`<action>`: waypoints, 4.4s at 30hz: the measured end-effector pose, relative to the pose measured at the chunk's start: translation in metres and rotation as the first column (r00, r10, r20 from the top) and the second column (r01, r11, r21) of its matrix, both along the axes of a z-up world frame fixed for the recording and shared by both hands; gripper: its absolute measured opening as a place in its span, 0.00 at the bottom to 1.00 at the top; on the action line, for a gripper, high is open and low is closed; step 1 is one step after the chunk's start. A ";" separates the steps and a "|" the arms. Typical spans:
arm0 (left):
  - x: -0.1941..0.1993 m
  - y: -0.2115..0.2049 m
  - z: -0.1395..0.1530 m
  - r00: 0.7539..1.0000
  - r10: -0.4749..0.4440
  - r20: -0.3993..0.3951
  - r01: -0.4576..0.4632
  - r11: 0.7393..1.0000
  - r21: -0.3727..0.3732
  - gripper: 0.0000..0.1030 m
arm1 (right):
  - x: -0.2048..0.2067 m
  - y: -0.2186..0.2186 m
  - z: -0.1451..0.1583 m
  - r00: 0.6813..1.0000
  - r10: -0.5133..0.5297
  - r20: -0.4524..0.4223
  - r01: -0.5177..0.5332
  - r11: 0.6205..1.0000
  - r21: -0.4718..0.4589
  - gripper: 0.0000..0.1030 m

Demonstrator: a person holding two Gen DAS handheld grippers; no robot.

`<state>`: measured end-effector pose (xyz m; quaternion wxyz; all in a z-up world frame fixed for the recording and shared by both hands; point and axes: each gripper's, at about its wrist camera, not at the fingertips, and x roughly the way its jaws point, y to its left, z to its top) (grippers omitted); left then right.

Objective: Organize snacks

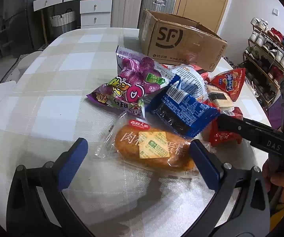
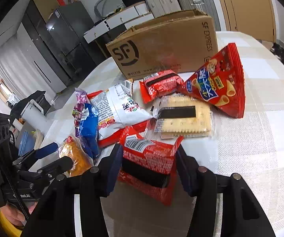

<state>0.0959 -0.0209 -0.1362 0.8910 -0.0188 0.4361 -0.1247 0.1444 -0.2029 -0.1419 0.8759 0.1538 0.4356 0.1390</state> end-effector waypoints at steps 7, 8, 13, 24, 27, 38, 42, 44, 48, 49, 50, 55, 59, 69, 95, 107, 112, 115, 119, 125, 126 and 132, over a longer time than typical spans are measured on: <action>-0.002 0.007 -0.002 1.000 0.005 -0.029 -0.006 0.999 -0.032 1.00 | -0.003 0.005 0.003 0.999 0.043 0.022 -0.044 0.998 0.035 0.43; -0.001 0.008 -0.002 0.999 0.007 -0.038 -0.009 0.999 -0.037 1.00 | -0.004 0.004 0.004 0.998 0.047 0.029 -0.048 0.998 0.042 0.43; 0.001 0.013 -0.003 0.996 0.009 -0.085 -0.015 0.998 -0.067 1.00 | -0.013 -0.002 0.006 0.998 0.037 0.054 -0.043 0.994 0.103 0.42; 0.011 0.005 -0.008 0.981 0.011 -0.192 -0.032 0.994 -0.105 0.99 | -0.036 -0.016 0.014 0.991 0.025 0.130 -0.051 0.977 0.205 0.41; 0.012 -0.008 -0.008 0.983 0.010 -0.182 -0.021 0.998 -0.055 0.96 | -0.037 -0.022 0.014 0.990 0.019 0.141 -0.052 0.970 0.237 0.41; 0.004 -0.014 -0.003 0.985 0.009 -0.174 -0.024 0.996 -0.082 0.68 | -0.045 -0.031 0.015 0.984 0.006 0.177 -0.056 0.958 0.282 0.41; -0.002 -0.010 0.000 0.985 0.001 -0.174 -0.020 0.994 -0.108 0.56 | -0.043 -0.033 0.015 0.983 -0.003 0.184 -0.051 0.955 0.292 0.41; -0.005 -0.008 0.000 0.985 -0.006 -0.173 -0.013 0.994 -0.111 0.54 | -0.045 -0.035 0.016 0.981 -0.008 0.192 -0.050 0.954 0.297 0.41; -0.011 0.000 0.003 0.985 -0.012 -0.175 -0.014 0.990 -0.143 0.52 | -0.047 -0.037 0.017 0.981 -0.016 0.196 -0.044 0.953 0.300 0.41; -0.013 0.000 0.004 0.985 -0.017 -0.172 -0.009 0.989 -0.149 0.51 | -0.048 -0.038 0.017 0.980 -0.019 0.198 -0.042 0.952 0.303 0.41; -0.016 0.002 0.007 0.986 -0.018 -0.165 -0.007 0.988 -0.152 0.51 | -0.047 -0.038 0.017 0.980 -0.022 0.198 -0.040 0.952 0.305 0.41; -0.027 0.014 0.020 0.992 -0.016 -0.122 -0.003 0.988 -0.155 0.51 | -0.053 -0.043 0.019 0.977 -0.046 0.207 -0.022 0.949 0.315 0.41; -0.039 0.028 0.038 0.998 -0.011 -0.069 -0.001 0.985 -0.172 0.51 | -0.060 -0.042 0.023 0.977 -0.050 0.208 -0.016 0.953 0.303 0.41; -0.068 0.045 0.097 0.995 -0.033 0.097 0.049 0.984 -0.171 0.51 | -0.082 -0.040 0.080 0.959 -0.067 0.275 -0.015 0.958 0.287 0.41; -0.059 0.030 0.252 0.931 -0.136 0.339 0.193 0.971 -0.139 0.51 | -0.077 -0.022 0.237 0.883 0.012 0.470 -0.078 0.990 0.121 0.41; 0.041 -0.013 0.291 0.931 -0.159 0.328 0.209 0.970 -0.123 0.51 | -0.003 -0.035 0.263 0.887 0.020 0.461 -0.075 0.992 0.101 0.41; 0.084 -0.036 0.295 0.935 -0.165 0.314 0.208 0.972 -0.106 0.51 | 0.031 -0.040 0.263 0.893 0.020 0.449 -0.060 0.995 0.075 0.41; 0.112 -0.050 0.290 0.945 -0.169 0.280 0.211 0.969 -0.126 0.51 | 0.055 -0.046 0.263 0.900 0.018 0.435 -0.054 0.996 0.071 0.41; 0.155 -0.075 0.277 0.952 -0.172 0.253 0.200 0.975 -0.092 0.51 | 0.094 -0.050 0.256 0.915 0.022 0.403 -0.040 0.999 0.036 0.41; 0.214 -0.111 0.242 0.963 -0.181 0.198 0.197 0.978 -0.063 0.51 | 0.153 -0.065 0.226 0.947 0.000 0.321 -0.011 0.999 0.032 0.41; 0.226 -0.116 0.236 0.968 -0.174 0.184 0.187 0.981 -0.056 0.51 | 0.161 -0.068 0.221 0.951 -0.004 0.310 -0.006 1.000 0.031 0.41; 0.279 -0.137 0.192 0.977 -0.178 0.115 0.183 0.983 -0.032 0.51 | 0.205 -0.080 0.186 0.972 -0.020 0.235 0.012 0.999 0.035 0.41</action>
